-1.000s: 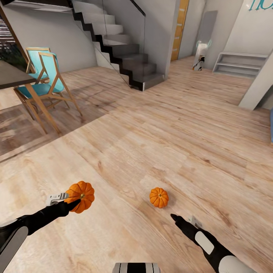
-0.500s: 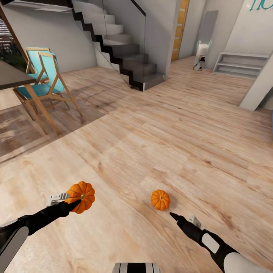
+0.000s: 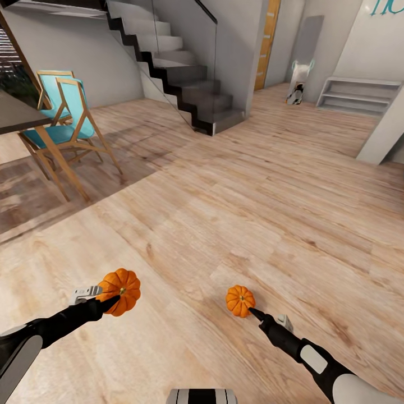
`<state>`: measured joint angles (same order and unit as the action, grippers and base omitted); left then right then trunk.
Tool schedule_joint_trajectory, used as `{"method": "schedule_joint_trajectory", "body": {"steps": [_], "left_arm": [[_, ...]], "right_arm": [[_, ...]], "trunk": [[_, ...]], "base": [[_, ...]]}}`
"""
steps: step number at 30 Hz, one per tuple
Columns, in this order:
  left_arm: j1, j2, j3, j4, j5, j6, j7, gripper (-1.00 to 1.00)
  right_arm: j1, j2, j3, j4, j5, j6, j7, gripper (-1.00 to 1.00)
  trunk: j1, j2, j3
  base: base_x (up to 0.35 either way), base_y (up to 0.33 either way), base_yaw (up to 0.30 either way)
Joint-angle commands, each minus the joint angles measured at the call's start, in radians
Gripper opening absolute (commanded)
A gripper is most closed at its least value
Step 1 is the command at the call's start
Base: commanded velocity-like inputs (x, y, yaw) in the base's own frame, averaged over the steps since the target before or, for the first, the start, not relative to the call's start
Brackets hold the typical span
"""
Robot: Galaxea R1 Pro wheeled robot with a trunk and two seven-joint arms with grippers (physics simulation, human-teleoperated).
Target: Place each of the two pumpkins and all three candles from the living room inside a cabinet in the living room (use any cabinet), then make sure every cabinet is closed, and position the cauldron so it is next to a table in the living room.
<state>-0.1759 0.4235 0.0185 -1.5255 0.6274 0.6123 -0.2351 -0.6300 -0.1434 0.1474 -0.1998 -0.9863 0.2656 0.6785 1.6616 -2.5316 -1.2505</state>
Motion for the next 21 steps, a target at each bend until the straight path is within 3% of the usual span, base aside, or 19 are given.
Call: {"method": "schedule_joint_trajectory", "body": {"steps": [1, 4, 18, 21], "left_arm": [[0.000, 0.000, 0.001, -0.001, 0.005, 0.006, -0.003, -1.00], [0.000, 0.000, 0.001, -0.002, 0.005, 0.006, -0.003, -1.00], [0.000, 0.001, 0.005, -0.006, 0.008, 0.008, -0.008, -1.00], [-0.001, 0.006, 0.008, -0.013, 0.012, 0.017, -0.097, -1.00]], "right_arm": [[0.000, -0.001, 0.006, -0.001, -0.014, 0.007, 0.003, 1.00], [0.000, -0.001, 0.006, -0.001, -0.017, 0.007, 0.004, 1.00], [0.000, 0.000, 0.006, -0.003, -0.023, 0.007, 0.003, 1.00], [0.000, -0.001, 0.006, -0.004, -0.023, 0.007, 0.003, 1.00]], "trunk": [[0.000, 0.000, -0.001], [0.000, 0.000, -0.001], [0.006, -0.004, -0.055], [0.007, -0.004, -0.066]], "base": [[0.009, 0.005, 0.000], [0.004, 0.002, 0.000], [0.000, 0.000, 0.000], [0.000, 0.000, 0.000]]}}
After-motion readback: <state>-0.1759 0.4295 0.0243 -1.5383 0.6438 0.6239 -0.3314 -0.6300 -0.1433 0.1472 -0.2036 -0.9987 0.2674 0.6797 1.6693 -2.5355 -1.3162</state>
